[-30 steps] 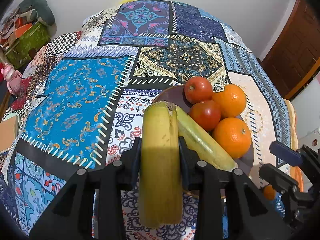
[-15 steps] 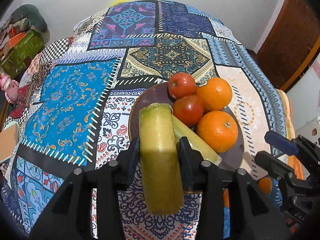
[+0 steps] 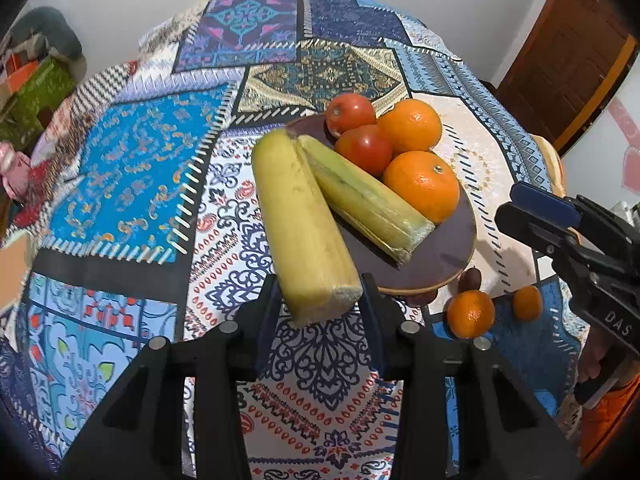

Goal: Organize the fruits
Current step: 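Lay both bananas side by side on the plate and open both grippers, then grasp a small mandarin with the left gripper while the right gripper grasps another mandarin, then carry both mandarins onto the plate beside the oranges, then release both mandarins on the plate and withdraw both grippers, then grasp a dark plum with the left gripper while the right gripper grasps another plum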

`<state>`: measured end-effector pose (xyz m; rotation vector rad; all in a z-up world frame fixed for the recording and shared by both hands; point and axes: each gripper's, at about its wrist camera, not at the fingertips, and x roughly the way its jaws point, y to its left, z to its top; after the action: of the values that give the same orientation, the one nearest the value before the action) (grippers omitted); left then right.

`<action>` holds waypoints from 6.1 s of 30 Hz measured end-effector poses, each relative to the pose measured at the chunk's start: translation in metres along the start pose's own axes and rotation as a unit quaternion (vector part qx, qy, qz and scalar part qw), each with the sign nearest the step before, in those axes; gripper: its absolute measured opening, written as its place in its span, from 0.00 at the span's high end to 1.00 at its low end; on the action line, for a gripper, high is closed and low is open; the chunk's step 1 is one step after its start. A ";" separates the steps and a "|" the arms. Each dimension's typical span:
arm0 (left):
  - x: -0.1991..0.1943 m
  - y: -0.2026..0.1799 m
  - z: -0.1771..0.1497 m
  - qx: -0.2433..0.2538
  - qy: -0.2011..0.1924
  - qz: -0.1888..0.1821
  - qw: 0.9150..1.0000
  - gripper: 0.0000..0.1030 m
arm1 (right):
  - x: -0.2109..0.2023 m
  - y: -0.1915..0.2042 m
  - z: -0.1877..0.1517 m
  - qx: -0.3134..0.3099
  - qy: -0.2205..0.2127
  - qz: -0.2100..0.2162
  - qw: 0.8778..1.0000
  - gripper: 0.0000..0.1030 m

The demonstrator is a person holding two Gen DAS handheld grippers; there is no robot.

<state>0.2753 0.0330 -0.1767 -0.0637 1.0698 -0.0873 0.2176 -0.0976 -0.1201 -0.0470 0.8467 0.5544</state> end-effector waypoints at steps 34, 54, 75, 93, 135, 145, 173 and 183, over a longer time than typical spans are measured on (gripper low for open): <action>-0.025 -0.067 -0.028 0.054 -0.027 -0.040 0.997 0.55 | -0.046 -0.035 -0.047 0.041 0.011 -0.041 0.998 0.62; 0.027 -0.107 -0.034 0.058 0.021 -0.066 0.996 0.55 | -0.021 -0.045 -0.091 0.065 0.071 -0.012 0.995 0.62; -0.006 -0.087 -0.027 0.046 -0.012 -0.072 0.996 0.64 | -0.036 -0.037 -0.071 0.061 0.031 -0.010 0.998 0.68; -0.061 -0.032 0.029 0.020 -0.104 -0.028 0.994 0.64 | -0.033 -0.002 0.012 0.024 -0.051 0.001 0.998 0.68; 0.038 0.003 0.091 -0.014 -0.051 -0.025 0.998 0.63 | 0.057 -0.010 0.045 0.016 0.006 -0.005 1.000 0.67; -0.004 -0.005 0.069 0.009 -0.073 -0.017 0.997 0.62 | 0.023 -0.007 0.039 0.009 -0.019 -0.018 1.000 0.65; -0.005 -0.025 -0.032 0.007 -0.008 -0.061 0.998 0.56 | 0.028 -0.006 -0.050 0.032 0.072 -0.010 0.997 0.64; 0.010 -0.041 -0.030 0.019 0.001 -0.071 0.997 0.56 | 0.035 -0.003 -0.053 0.005 0.072 -0.020 0.997 0.80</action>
<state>0.2522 -0.0095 -0.1955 -0.1054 1.0640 -0.2370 0.2007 -0.0984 -0.1814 -0.0950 0.9865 0.5126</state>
